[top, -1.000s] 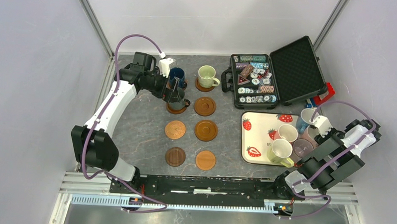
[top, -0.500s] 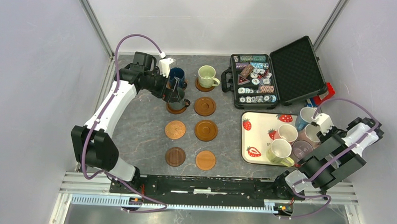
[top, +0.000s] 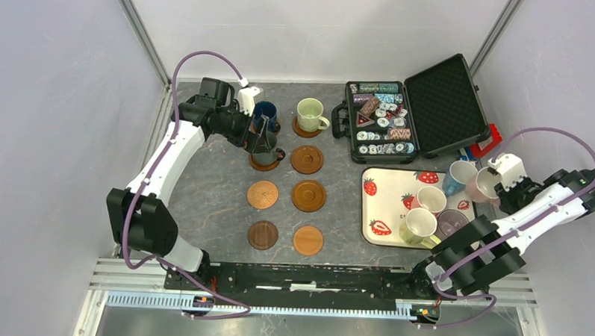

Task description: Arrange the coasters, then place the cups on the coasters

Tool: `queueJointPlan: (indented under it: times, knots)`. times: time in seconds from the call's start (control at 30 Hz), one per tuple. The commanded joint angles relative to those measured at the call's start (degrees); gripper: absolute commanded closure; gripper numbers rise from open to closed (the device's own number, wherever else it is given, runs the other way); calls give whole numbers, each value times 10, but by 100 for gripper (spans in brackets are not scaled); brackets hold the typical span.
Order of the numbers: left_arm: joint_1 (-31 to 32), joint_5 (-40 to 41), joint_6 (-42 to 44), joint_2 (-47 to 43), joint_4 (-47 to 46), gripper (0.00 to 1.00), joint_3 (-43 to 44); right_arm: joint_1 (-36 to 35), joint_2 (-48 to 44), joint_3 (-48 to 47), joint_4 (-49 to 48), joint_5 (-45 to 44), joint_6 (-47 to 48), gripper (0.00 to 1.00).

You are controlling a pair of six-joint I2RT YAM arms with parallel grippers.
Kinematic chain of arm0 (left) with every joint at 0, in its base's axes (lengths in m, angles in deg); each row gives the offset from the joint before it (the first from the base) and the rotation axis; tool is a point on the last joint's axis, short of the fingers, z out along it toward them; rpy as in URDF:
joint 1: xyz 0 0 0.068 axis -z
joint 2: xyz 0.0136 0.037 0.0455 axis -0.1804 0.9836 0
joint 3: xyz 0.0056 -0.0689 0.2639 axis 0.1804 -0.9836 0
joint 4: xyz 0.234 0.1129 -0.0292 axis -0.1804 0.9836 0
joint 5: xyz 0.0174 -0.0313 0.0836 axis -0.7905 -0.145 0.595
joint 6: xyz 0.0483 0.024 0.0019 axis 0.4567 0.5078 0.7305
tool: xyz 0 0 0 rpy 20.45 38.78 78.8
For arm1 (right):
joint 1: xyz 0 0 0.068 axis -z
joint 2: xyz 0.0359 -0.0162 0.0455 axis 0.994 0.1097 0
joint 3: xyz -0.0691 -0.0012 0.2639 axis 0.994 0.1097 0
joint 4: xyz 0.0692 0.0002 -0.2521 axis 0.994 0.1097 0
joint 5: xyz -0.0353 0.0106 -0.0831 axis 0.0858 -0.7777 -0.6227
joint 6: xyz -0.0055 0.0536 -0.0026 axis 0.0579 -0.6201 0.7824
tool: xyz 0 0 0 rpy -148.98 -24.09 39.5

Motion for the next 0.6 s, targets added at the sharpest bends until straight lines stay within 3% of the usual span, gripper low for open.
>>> queueJointPlan:
  times: [0.0,0.13,0.2,0.3,0.4,0.57]
  knots:
    - [3,-3,-15,2,-21,0,1,1,-36,-82,9,98,-66,100]
    - [3,-2,-13,8,-24,0,2,-4,-42,-144,10,166,-129,100]
    - [2,0,-16,10,-32,0,3,-45,-29,-185,7,177,-191,100]
    - [2,8,-26,13,-37,0,14,-172,-20,-200,-76,127,-350,100]
    - [1,27,-36,11,-40,0,25,-308,-33,-171,-226,51,-518,100]
    - [-9,57,-61,-11,-41,0,37,-495,31,-206,-295,-35,-639,100]
